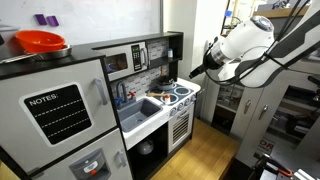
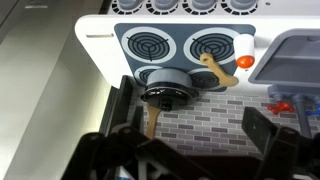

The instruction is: Uncover the pot and then put the lid on the stovetop

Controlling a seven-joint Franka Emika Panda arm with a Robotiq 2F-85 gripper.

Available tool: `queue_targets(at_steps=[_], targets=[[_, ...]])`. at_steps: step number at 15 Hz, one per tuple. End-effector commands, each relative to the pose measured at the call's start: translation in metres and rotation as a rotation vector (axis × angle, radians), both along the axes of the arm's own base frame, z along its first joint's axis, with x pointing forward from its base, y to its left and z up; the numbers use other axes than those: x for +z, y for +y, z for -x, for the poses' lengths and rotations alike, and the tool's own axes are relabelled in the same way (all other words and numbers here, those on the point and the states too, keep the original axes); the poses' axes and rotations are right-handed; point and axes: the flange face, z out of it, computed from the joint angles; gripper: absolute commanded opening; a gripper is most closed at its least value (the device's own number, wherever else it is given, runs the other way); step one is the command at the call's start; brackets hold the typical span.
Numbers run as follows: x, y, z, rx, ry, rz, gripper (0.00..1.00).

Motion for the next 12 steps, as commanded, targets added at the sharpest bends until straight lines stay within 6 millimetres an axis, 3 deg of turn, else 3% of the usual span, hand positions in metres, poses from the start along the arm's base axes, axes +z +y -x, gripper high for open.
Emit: queue_targets(at_steps=[1, 6, 7, 12], targets=[[-0.021, -0.017, -0.020, 0.067, -0.023, 0.029, 1.00], [-0.057, -0.031, -0.049, 0.145, -0.064, -0.010, 1.00], [-0.050, -0.028, -0.067, 0.154, -0.059, -0.009, 1.00], [-0.057, -0.038, -0.108, 0.202, -0.092, -0.019, 1.00]])
